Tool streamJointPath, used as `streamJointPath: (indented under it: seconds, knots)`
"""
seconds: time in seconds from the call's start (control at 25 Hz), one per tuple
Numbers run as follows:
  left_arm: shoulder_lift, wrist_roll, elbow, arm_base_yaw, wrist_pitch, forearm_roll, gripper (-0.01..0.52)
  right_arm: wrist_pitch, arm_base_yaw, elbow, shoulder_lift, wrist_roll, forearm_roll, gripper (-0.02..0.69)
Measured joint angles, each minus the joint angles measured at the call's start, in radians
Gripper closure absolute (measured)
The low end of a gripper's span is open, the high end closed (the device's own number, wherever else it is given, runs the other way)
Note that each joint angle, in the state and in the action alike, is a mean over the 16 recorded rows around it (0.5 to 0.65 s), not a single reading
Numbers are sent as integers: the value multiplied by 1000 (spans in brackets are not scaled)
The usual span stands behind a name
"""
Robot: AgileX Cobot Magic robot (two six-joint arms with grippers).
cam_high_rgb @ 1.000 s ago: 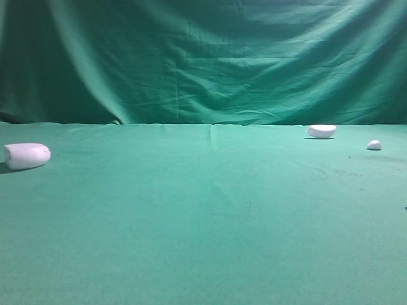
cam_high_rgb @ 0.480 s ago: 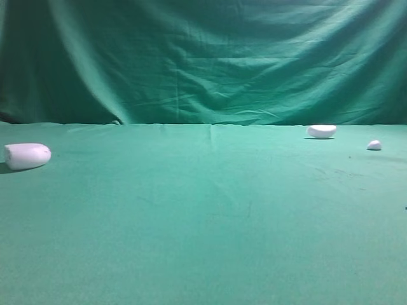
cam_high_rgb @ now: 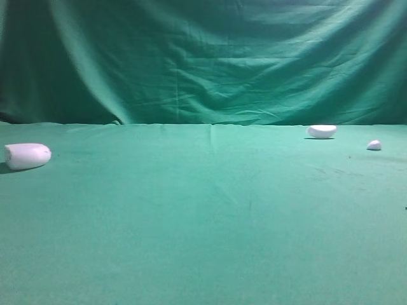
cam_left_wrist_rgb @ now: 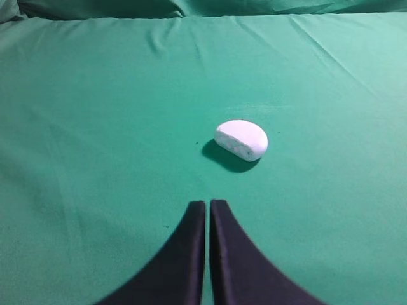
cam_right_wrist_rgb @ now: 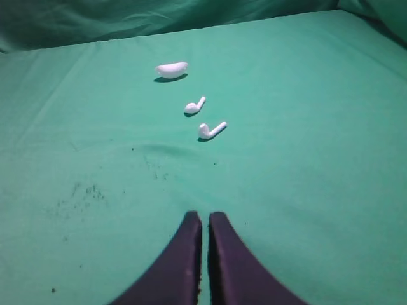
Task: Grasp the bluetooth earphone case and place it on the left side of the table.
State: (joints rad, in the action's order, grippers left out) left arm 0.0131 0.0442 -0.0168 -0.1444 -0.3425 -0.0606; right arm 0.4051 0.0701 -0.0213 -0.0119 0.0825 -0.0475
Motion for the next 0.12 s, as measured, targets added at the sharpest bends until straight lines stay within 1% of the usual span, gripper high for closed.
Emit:
streamJointPath:
  seconds: [0.12]
  knots:
    - [0, 0, 0, 0, 0, 0, 514, -1, 0, 0, 0, 0, 0, 665]
